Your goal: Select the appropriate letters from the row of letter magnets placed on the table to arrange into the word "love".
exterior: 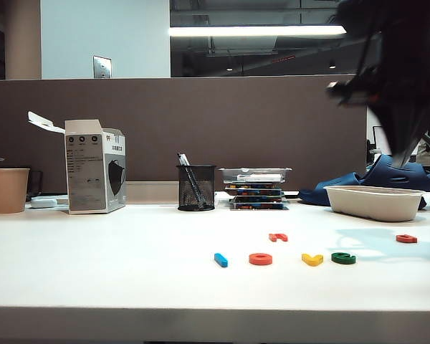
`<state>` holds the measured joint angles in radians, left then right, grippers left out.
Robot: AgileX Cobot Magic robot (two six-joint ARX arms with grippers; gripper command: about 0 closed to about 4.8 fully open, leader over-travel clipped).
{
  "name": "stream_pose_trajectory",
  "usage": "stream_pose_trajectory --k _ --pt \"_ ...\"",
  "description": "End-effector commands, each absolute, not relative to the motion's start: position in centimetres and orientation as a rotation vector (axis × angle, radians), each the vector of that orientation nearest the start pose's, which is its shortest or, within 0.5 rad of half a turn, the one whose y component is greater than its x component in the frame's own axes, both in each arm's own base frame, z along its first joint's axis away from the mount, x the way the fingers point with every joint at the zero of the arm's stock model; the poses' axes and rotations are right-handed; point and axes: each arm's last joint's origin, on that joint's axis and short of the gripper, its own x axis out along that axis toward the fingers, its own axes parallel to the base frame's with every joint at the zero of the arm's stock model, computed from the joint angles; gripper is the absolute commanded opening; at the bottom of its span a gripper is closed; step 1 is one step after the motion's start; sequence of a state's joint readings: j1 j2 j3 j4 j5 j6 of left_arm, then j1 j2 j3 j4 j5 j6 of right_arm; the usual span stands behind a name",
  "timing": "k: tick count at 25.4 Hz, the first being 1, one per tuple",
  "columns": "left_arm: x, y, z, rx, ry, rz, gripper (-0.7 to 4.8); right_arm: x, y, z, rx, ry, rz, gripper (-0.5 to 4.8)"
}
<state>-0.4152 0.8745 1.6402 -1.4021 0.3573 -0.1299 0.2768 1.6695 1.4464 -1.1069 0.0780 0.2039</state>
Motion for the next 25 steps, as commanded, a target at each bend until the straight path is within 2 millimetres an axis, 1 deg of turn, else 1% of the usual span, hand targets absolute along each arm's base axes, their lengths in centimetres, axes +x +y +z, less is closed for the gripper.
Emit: stream_pose_trajectory --k 1,2,3,4,6,7,8,9,10,11,12,14,16,18,20,22,23,25 --pt "5.2 -3.4 46.4 -0.097 0.679 -0.7 -0.05 30.1 6.5 30.4 -0.057 1.195 0.026 -0.06" --pt "5.2 -3.4 46.4 -0.096 0.679 -0.7 -0.06 29.7 5.9 31.2 -0.05 1.169 0.017 -0.06" --pt "5.3 -3.4 46.5 -0.093 0.671 -0.702 -0.06 28.9 4.8 32.4 -0.045 1.127 0.007 -0.06" --pt "5.3 -3.4 46.5 -0.085 0.661 -0.706 -0.06 28.6 4.3 32.9 -0.043 1.108 0.0 -0.06" --pt "5.6 -3.5 46.9 -0.053 0.599 -0.723 -0.06 27.4 2.8 34.5 -0.039 1.044 -0.021 -0.06" --pt "5.7 -3.6 47.1 -0.046 0.573 -0.724 -0.06 26.9 2.4 34.9 -0.035 1.029 -0.03 -0.06" --pt "5.9 -3.6 47.4 -0.029 0.524 -0.717 -0.06 25.9 1.4 35.5 -0.027 0.996 -0.049 -0.06" --pt "6.0 -3.6 47.6 -0.026 0.498 -0.708 -0.06 25.4 1.0 35.7 -0.02 0.981 -0.057 -0.06" --pt "6.3 -3.8 47.9 -0.025 0.457 -0.703 -0.06 24.3 0.2 35.9 -0.003 0.945 -0.074 -0.06" --pt "6.6 -3.9 48.1 -0.016 0.431 -0.701 -0.06 23.4 -0.4 36.0 0.013 0.918 -0.084 -0.06" --pt "7.1 -4.0 48.6 -0.007 0.376 -0.683 -0.06 21.9 -1.2 35.9 0.044 0.876 -0.093 -0.06" --pt "8.0 -4.1 49.1 0.005 0.281 -0.606 -0.06 20.0 -1.9 35.6 0.071 0.81 -0.095 -0.06" --pt "9.3 -4.5 49.3 0.021 0.184 -0.546 -0.06 18.0 -2.4 35.3 0.097 0.736 -0.093 -0.06" --pt "10.5 -4.6 48.9 0.042 0.13 -0.458 -0.06 16.3 -2.6 34.8 0.115 0.677 -0.089 -0.06" --pt "11.6 -4.0 48.0 0.066 0.139 -0.37 -0.06 14.2 -2.6 34.1 0.123 0.62 -0.093 -0.06" --pt "12.2 -3.5 47.7 0.068 0.138 -0.326 -0.06 13.2 -2.4 33.7 0.123 0.588 -0.089 -0.06" --pt "12.5 -2.9 47.5 0.061 0.139 -0.3 -0.06 12.3 -2.2 33.3 0.122 0.56 -0.077 -0.06" --pt "12.8 -2.2 47.3 0.048 0.146 -0.244 -0.06 11.6 -2.0 32.9 0.119 0.545 -0.077 -0.06"
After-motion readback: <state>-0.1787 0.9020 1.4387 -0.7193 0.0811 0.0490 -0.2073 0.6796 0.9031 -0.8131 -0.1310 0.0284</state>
